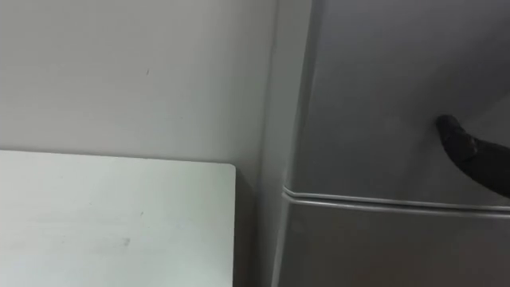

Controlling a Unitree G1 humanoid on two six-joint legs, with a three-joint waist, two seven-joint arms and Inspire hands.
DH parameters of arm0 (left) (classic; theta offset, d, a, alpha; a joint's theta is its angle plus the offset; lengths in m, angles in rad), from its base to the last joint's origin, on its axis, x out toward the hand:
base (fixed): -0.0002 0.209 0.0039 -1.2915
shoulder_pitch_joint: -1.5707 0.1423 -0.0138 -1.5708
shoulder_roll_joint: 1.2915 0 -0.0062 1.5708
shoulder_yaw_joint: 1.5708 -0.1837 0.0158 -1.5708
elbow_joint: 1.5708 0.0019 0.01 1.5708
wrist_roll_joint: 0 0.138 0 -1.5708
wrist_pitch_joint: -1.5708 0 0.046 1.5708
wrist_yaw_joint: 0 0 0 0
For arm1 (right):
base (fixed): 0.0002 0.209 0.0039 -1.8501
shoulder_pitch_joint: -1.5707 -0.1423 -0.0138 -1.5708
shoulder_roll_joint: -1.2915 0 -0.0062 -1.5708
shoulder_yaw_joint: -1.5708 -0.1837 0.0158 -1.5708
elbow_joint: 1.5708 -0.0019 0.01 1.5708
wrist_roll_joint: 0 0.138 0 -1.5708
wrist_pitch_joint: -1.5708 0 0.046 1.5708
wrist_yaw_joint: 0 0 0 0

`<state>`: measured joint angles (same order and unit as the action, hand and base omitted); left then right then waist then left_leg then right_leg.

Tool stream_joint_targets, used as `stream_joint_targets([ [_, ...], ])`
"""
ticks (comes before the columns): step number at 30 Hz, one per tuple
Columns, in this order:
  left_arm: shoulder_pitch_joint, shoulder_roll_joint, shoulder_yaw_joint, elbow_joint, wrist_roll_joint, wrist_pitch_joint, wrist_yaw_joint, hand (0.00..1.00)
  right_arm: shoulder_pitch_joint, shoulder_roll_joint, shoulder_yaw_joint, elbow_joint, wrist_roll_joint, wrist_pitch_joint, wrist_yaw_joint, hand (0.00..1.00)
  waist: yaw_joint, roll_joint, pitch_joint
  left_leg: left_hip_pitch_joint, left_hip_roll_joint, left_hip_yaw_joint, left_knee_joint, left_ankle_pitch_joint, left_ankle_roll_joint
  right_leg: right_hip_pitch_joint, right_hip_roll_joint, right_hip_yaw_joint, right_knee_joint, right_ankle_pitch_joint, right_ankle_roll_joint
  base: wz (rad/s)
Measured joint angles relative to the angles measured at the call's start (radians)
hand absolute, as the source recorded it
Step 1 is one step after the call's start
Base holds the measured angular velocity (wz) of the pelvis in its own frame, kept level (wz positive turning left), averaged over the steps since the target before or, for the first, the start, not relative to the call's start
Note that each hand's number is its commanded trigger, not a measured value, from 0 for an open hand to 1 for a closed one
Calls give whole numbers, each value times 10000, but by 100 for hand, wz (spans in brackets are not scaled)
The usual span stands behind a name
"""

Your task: Put the bottle in the upper fridge

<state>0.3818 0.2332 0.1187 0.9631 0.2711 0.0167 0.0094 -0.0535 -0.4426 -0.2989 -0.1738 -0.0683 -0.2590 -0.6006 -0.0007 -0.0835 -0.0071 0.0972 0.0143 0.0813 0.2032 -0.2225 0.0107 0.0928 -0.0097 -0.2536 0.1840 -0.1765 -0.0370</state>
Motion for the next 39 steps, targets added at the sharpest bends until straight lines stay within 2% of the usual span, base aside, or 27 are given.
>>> stream_joint_targets([
  [6,28,-169,-3,7,-41,3,419,0,122,-3,-42,-16,656,-107,-249,0,-284,4,1,-30,-70,-12,-55,-35,57,-3,-31,-95,10,-57,78,5],
  [11,29,-209,4,-11,-37,-3,745,0,525,-2,-491,422,1923,-114,-389,0,-317,31,2,5,-32,26,-57,-65,109,78,-68,-127,12,-50,130,7],
  [13,43,-216,64,-12,-39,-3,815,0,1046,-1,-830,713,2809,160,-391,0,-252,91,16,7,-32,71,-97,-79,129,74,-56,50,18,-44,143,-2],
  [18,37,-287,290,4,-34,51,923,0,2031,151,-1077,1658,3790,771,-388,0,-379,251,65,-7,-26,97,-155,-82,132,27,-77,49,20,-45,150,-1],
  [21,38,-314,362,4,-36,148,923,0,2201,214,-1179,2042,4067,1088,-448,0,-510,467,41,-11,-84,169,-172,-78,128,-50,-89,104,61,-99,164,-6],
  [23,38,-293,457,-15,-36,163,924,0,2306,304,-1179,2148,4292,1180,-593,0,-503,487,34,11,-78,241,-159,-70,114,-76,-75,199,92,-131,136,-12],
  [27,56,-315,457,-134,-37,187,903,0,2431,596,-1173,2901,4369,1183,-896,0,-489,233,43,23,-55,244,-54,-54,87,-49,-48,226,5,-151,114,3],
  [30,42,-315,390,-198,-40,186,949,0,2437,796,-1155,3557,4376,1165,-1212,0,-472,191,61,22,-68,262,-53,-56,86,-48,-39,252,-11,-155,121,1],
  [34,39,-313,350,-190,-57,178,1174,0,2561,1058,-1084,4064,4377,1145,-1645,0,-452,293,78,25,-79,263,-87,-68,101,-50,-41,278,-20,-167,148,0],
  [39,66,-426,343,17,-49,171,1413,0,3301,1445,-447,4698,4689,1055,-1784,0,-368,484,34,92,-91,283,-239,-70,102,-70,-35,343,-18,-171,155,-3],
])
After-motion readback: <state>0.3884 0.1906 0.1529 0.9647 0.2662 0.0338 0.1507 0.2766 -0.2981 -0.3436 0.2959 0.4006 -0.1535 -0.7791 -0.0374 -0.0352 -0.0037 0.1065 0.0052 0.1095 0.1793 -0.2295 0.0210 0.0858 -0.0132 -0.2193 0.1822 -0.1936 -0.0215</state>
